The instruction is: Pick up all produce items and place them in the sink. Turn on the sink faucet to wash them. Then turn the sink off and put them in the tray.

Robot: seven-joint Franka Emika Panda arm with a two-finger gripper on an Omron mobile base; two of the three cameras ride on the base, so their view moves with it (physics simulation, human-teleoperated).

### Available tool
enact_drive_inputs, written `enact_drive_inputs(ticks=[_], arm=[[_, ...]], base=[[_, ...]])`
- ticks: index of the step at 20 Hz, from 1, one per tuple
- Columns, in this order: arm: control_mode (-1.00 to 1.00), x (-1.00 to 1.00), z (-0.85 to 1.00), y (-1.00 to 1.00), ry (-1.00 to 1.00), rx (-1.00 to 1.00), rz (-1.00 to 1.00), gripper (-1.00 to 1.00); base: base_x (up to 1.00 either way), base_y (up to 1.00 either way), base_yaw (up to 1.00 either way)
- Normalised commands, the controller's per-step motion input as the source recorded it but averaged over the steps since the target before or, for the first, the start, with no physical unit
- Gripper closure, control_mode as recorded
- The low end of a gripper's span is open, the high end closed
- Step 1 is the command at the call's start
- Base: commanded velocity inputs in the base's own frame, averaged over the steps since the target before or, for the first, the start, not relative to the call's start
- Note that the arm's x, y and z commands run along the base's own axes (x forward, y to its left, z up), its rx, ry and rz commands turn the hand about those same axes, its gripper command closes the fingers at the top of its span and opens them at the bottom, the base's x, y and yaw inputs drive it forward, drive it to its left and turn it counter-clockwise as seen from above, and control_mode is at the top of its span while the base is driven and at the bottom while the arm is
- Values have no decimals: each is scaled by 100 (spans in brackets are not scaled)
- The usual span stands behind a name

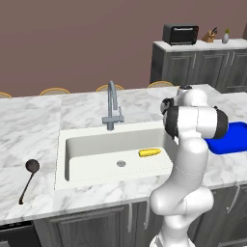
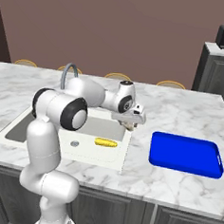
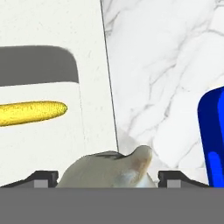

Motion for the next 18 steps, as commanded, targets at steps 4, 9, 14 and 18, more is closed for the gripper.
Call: enact_drive_inputs(ticks=[4,9,14,18], arm=[[-100,-1,25,-76,-5,0,-4,100],[-100,-1,4,-78,-6,0,-5,100],[-100,-20,0,-56,0,0,-6,100],[-100,-29,0,-40,-1,0,-7,100]], base=[[0,0,0],[0,0,0],[0,0,0],[0,0,0]])
